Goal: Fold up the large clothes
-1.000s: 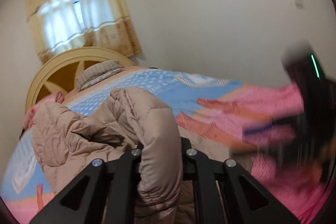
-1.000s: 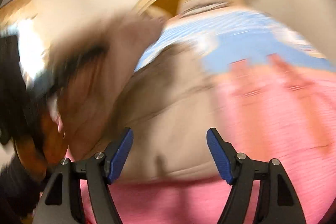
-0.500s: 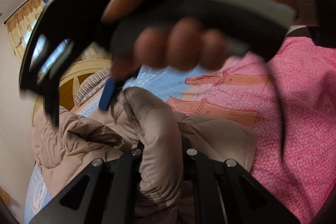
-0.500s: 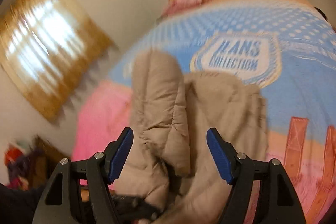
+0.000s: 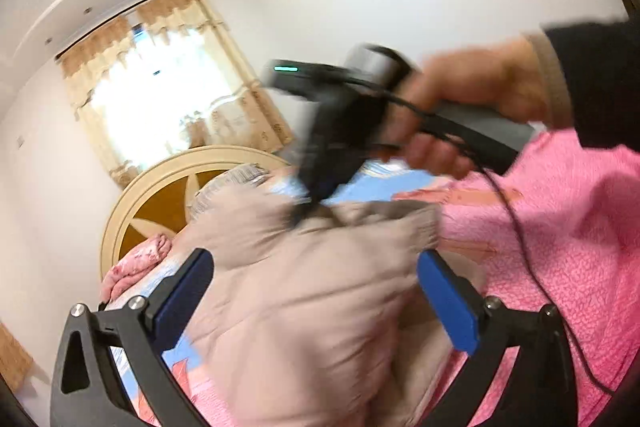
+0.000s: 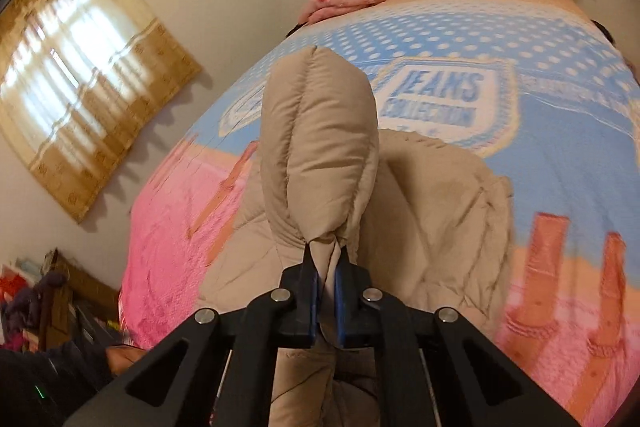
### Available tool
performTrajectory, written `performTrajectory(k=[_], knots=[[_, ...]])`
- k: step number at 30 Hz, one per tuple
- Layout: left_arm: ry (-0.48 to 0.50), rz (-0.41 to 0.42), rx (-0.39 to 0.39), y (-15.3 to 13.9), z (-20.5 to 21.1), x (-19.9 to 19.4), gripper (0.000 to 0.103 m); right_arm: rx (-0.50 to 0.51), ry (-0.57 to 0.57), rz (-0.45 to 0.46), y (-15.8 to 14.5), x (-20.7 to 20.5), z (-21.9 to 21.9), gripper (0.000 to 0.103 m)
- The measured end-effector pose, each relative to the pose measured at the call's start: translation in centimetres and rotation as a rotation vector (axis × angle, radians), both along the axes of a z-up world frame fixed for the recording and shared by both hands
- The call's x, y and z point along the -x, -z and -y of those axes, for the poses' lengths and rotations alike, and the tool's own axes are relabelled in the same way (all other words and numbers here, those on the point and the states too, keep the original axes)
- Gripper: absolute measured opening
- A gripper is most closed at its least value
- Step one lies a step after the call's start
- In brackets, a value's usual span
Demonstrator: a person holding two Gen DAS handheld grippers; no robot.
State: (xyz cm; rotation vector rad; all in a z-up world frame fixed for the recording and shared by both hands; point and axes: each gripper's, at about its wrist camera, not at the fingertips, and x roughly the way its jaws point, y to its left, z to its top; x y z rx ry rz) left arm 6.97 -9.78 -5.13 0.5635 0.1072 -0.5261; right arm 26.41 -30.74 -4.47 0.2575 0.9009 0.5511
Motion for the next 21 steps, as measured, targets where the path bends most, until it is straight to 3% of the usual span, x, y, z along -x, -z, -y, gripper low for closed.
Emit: performTrajectory(k=[3, 7, 12, 15, 18, 21], knots=[[-0.078, -0.018, 0.070, -1.9, -2.2, -2.3, 0.103, -0.008, 0.058, -0.023, 1.7, 0.6, 2.0, 0.005], [-0.254, -0.103, 0.140, -3.1, -2.9, -8.9, 0.103, -0.049, 0.151, -0.054, 4.2, 1.0, 4.8, 0.005], [-0.417, -0.298, 0.161, -0.3, -1.2, -16.3, 0.103, -0.060, 0.277, -0.086, 8.0, 1.7, 7.1, 0.005], [-0.422, -0.433, 0.147, 2.2, -0.5, -18.1, 0.103, -0.045, 0.319, -0.104, 9.5, 2.1, 7.5, 0.005], [-0.421, -0.415, 0.134, 2.6, 0.4, -17.1, 0.103, 0.011, 0.378, -0.077, 8.2, 2.7, 8.2, 0.013], [-0.429, -0.369, 0.078, 2.3, 1.1, -15.8, 0.103, 0.031, 0.458, 0.041, 4.3, 4.0, 8.8, 0.040]])
